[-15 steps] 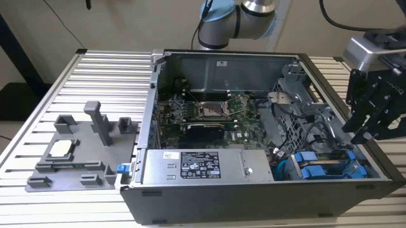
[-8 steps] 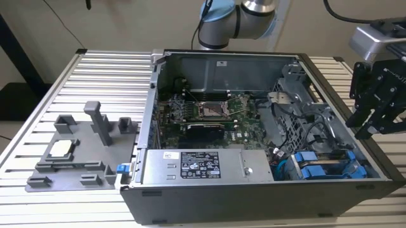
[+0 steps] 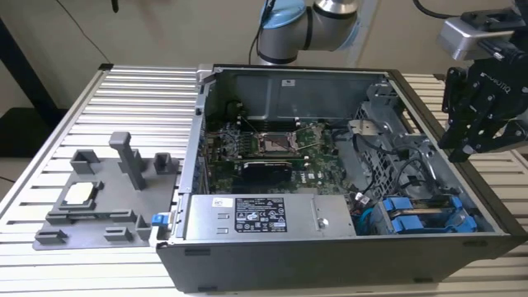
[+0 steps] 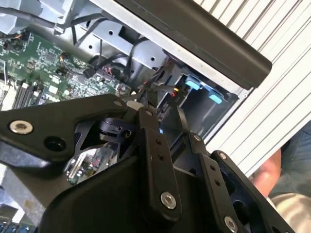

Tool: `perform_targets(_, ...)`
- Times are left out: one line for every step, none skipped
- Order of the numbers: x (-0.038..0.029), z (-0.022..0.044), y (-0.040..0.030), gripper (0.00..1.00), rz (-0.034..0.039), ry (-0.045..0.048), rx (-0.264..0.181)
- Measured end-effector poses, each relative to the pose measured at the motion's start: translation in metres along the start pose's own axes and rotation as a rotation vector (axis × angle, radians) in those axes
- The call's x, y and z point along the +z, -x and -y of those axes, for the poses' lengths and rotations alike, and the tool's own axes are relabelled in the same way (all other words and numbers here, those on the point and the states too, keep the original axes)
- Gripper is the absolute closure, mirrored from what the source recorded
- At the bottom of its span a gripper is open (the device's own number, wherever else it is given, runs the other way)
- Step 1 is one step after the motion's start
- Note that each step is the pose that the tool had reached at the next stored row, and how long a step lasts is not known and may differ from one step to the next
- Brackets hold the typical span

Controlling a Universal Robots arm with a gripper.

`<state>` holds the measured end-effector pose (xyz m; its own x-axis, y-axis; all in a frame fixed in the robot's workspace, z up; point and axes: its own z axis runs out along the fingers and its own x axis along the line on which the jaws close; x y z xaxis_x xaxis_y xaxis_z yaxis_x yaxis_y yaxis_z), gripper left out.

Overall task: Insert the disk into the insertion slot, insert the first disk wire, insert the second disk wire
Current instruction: 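Insert the first disk wire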

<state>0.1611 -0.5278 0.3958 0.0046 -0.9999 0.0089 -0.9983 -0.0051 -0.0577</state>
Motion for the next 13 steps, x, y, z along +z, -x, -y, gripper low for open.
perform_targets(-0.0001,0.0000,0.0036,0.67,-0.0001,0.0000,0.000)
perform_targets(-0.0002,0.0000,0.0051,0.67,-0.0003,0.0000,0.000)
perform_targets(-0.0001,0.0000,0.0051,0.67,-0.0001,0.0000,0.000)
perform_targets(-0.0001,-0.0010,0.0052,0.67,-0.0001,0.0000,0.000)
perform_targets(-0.0003,-0.0034,0.0053,0.67,-0.0001,0.0000,0.000)
perform_targets(-0.0005,-0.0069,0.0054,0.67,-0.0002,0.0000,0.000)
perform_targets(-0.0007,-0.0112,0.0054,0.67,-0.0001,0.0000,0.000)
perform_targets(-0.0009,-0.0157,0.0055,0.67,-0.0001,0.0000,0.000)
perform_targets(-0.0011,-0.0202,0.0055,0.67,0.0000,0.0000,0.000)
perform_targets(-0.0014,-0.0245,0.0056,0.67,-0.0002,0.0000,0.000)
perform_targets(-0.0015,-0.0286,0.0056,0.67,0.0000,0.0000,0.000)
perform_targets(-0.0017,-0.0326,0.0057,0.67,-0.0001,-0.0001,0.000)
perform_targets(-0.0019,-0.0367,0.0058,0.67,0.0000,0.0000,0.000)
